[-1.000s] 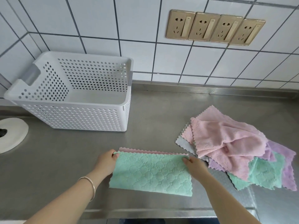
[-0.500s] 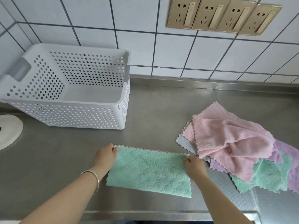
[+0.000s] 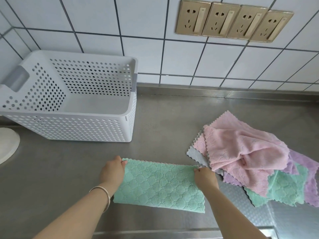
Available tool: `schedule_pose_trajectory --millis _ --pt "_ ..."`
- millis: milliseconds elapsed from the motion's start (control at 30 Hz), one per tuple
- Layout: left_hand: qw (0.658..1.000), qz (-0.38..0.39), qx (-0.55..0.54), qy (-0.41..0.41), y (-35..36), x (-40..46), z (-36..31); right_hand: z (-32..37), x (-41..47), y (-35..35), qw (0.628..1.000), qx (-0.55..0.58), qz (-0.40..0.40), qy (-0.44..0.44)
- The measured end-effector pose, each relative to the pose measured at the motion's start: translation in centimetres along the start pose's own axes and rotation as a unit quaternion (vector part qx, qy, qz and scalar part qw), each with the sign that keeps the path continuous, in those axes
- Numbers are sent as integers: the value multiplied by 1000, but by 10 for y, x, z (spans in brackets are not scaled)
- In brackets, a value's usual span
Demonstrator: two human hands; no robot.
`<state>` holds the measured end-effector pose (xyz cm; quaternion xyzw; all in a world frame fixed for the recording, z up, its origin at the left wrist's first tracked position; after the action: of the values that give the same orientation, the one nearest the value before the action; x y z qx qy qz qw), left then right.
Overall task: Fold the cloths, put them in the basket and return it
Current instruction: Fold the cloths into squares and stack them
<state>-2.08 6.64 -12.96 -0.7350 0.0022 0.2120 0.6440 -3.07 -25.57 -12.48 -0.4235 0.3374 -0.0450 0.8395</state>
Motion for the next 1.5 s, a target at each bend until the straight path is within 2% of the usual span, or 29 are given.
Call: schedule_pose_trajectory --millis 200,300,367,400,433,500,567,600,667,733,767,900,1000,1067,1133,1167,1200,1267,1400,1500 --pt "1000 17 16 -13 -1 2 -5 4 -5 -1 999 -15 -26 44" --pt "998 18 -24 -56 -4 -2 0 3 -13 -8 998 -4 -53 44" --pt "994 -40 -71 -78 -12 -6 0 -1 -22 -11 997 31 -66 33" --pt "992 -86 -69 -60 -16 -9 -4 -3 -26 -12 996 52 -67 29" --pt "991 -123 -50 -14 -19 -13 -12 -5 -30 -11 995 71 -67 29" --pt "980 -143 15 140 -14 -27 -38 -14 -37 -6 991 113 -52 48" --pt "941 -107 104 302 0 -46 -63 -24 -43 0 985 149 -34 82" --pt "922 -75 138 354 9 -54 -72 -28 -46 2 982 159 -27 99" --pt "892 -21 195 408 21 -66 -85 -33 -51 4 979 157 -22 129" --pt "862 -10 227 452 26 -74 -95 -37 -54 5 977 151 -16 148" --pt "859 27 230 456 32 -76 -95 -39 -54 6 978 145 -6 150" --pt "856 72 249 447 34 -82 -99 -42 -58 9 984 112 33 135" --pt "871 91 219 429 24 -85 -109 -29 -73 3 987 131 -12 87" --pt "903 74 144 397 11 -87 -123 -15 -84 1 991 121 -57 29" --pt "947 93 -23 306 -8 -89 -136 5 -99 2 988 110 -100 -50" --pt "953 122 -118 249 -16 -89 -140 14 -106 5 983 110 -113 -92" --pt "949 155 -181 207 -22 -89 -144 23 -111 9 978 112 -120 -131" --pt "942 194 -231 145 -30 -86 -145 38 -117 20 963 137 -118 -200" --pt "942 151 -296 44 -34 -71 -114 58 -129 32 909 166 -120 -364" --pt "925 137 -355 1 -34 -62 -82 60 -130 44 891 72 -112 -434"
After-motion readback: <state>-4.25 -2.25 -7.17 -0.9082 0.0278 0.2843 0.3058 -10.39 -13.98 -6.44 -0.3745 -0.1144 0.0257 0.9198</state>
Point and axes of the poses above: each hand's wrist, its own x-axis towards the middle knuckle, its own y-axis out of the palm, z = x × y, the point moved 4 cm from there along x, towards the middle knuckle, and after that the axes turned 13 degrees about x, right-handed, at the moved point
